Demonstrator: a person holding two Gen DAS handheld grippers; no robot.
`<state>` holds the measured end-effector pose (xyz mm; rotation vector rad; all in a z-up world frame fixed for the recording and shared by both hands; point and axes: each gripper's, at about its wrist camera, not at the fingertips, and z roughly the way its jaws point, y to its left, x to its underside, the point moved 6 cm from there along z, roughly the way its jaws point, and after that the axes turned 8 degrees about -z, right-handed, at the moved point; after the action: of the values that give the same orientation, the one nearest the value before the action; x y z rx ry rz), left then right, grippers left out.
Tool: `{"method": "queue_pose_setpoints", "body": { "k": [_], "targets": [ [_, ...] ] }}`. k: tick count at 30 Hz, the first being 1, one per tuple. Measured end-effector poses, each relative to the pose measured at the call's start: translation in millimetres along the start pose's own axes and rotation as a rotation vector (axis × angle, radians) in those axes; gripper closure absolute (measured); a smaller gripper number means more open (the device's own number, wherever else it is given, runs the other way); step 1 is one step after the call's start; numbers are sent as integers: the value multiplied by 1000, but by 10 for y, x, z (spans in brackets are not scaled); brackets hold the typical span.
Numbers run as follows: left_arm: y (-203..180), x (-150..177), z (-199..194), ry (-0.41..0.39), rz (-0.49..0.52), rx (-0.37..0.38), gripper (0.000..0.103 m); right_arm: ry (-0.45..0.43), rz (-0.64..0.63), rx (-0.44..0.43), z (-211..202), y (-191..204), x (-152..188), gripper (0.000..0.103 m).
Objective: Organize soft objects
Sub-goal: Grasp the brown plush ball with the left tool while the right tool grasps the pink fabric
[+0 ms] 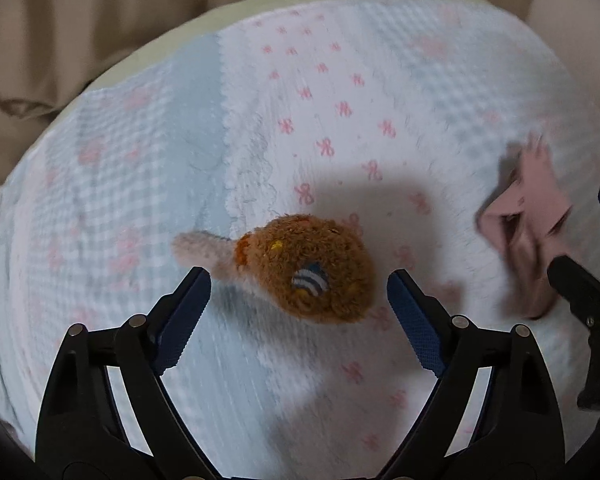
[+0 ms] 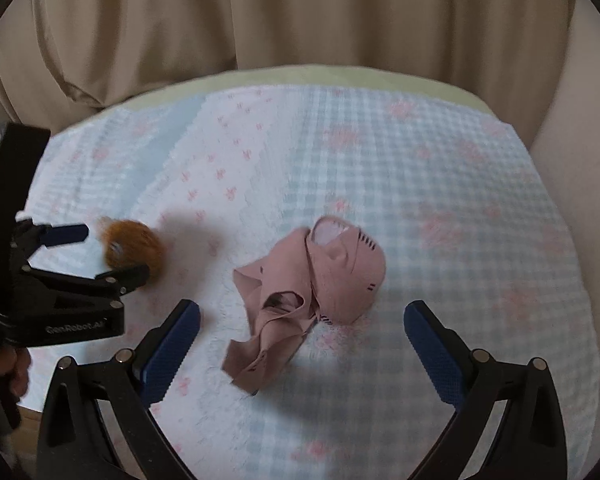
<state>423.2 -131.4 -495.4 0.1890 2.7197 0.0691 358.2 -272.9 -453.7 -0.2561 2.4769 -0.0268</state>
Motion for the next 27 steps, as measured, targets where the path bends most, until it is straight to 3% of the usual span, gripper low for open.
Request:
{"method": "queue_pose_setpoints", "body": {
  "k": [4, 6, 7, 8, 10, 11, 13, 16, 21, 27],
  "targets": [
    [-17, 28, 240, 3, 75, -28, 19, 20, -17, 15, 214, 32, 59, 9],
    [-6, 25, 299, -1, 88, -24, 22, 24, -19, 16, 282, 44, 68, 18],
    [10, 14, 309, -17, 95, -30, 24, 32, -24, 14, 323, 59, 73, 28],
    [9, 1, 303, -38, 109, -32, 32, 44, -31, 11, 370, 77, 82, 38],
    [2, -15, 302, -60, 146, -39, 71, 62, -45, 27, 427, 99, 92, 47],
    [-5, -11, 299, -60, 157, -25, 73, 59, -48, 38, 430, 99, 86, 51],
    [-33, 14, 346, -12, 157, 42, 76, 57, -43, 45, 422, 93, 76, 59],
    [-64, 12, 332, -20, 173, 34, 76, 65, -34, 49, 412, 81, 67, 64],
    [-47, 10, 289, -24, 150, 45, 76, 68, -29, 46, 399, 72, 54, 66],
    [-66, 105, 64, -51, 194, 46, 77, 67, -12, 36, 377, 65, 57, 66]
  ]
}}
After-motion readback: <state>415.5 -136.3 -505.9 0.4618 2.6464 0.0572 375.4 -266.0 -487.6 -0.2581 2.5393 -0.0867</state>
